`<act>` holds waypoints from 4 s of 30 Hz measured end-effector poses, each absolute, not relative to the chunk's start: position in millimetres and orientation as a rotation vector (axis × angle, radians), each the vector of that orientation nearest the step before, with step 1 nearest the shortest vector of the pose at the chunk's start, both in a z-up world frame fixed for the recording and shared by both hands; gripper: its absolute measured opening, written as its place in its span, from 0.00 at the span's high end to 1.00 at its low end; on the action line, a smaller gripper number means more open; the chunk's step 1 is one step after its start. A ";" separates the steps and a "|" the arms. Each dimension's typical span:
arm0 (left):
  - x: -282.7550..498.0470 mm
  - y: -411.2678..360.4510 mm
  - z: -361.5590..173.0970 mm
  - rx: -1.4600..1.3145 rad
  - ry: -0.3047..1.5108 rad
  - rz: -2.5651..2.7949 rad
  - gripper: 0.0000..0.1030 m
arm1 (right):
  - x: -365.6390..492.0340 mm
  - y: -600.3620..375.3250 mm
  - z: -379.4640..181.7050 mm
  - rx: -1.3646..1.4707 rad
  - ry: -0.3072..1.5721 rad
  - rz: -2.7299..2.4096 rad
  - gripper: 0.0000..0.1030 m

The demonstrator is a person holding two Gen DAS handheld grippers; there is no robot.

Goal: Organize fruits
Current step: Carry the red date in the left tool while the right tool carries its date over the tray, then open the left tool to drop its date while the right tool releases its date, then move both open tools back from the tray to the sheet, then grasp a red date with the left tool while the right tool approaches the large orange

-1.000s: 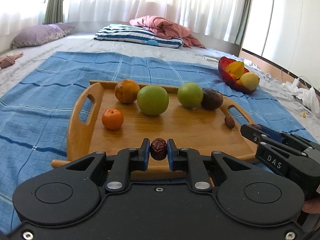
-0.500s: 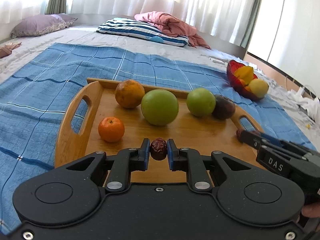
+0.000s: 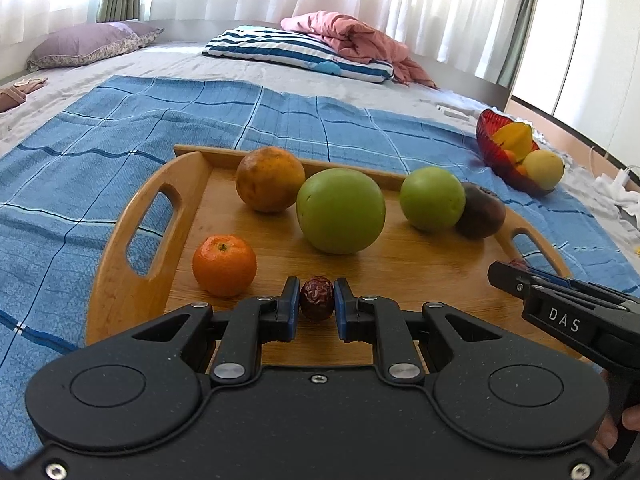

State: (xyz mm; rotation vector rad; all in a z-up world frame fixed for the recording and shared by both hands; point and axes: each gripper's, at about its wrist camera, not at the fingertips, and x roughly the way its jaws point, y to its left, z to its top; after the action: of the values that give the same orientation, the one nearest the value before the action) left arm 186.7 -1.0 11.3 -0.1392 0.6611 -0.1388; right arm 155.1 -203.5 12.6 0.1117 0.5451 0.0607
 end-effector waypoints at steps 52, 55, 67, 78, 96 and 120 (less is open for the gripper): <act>161.5 0.7 35.0 -0.091 0.601 -0.134 0.23 | 126.4 -202.4 25.0 0.062 0.471 0.074 0.27; 152.9 2.0 39.3 -0.099 0.591 -0.139 0.17 | 117.2 -204.5 27.0 0.060 0.456 0.076 0.22; 111.8 7.6 40.9 -0.086 0.567 -0.156 0.07 | 79.0 -209.6 28.1 0.061 0.420 0.096 0.12; 77.5 6.5 32.5 -0.045 0.561 -0.153 0.03 | 48.6 -201.0 19.1 -0.013 0.396 0.146 0.00; 48.0 0.8 13.9 -0.027 0.632 -0.194 0.02 | 14.2 -197.3 5.5 -0.099 0.382 0.229 0.00; 53.9 -25.2 3.4 0.032 0.668 -0.202 0.35 | 9.3 -178.9 -7.5 -0.199 0.400 0.269 0.00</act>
State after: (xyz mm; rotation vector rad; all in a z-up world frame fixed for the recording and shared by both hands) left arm 53.9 -25.2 3.4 0.0318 0.6684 -0.2019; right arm 9.3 -178.9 -7.5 -0.1995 0.4004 0.2688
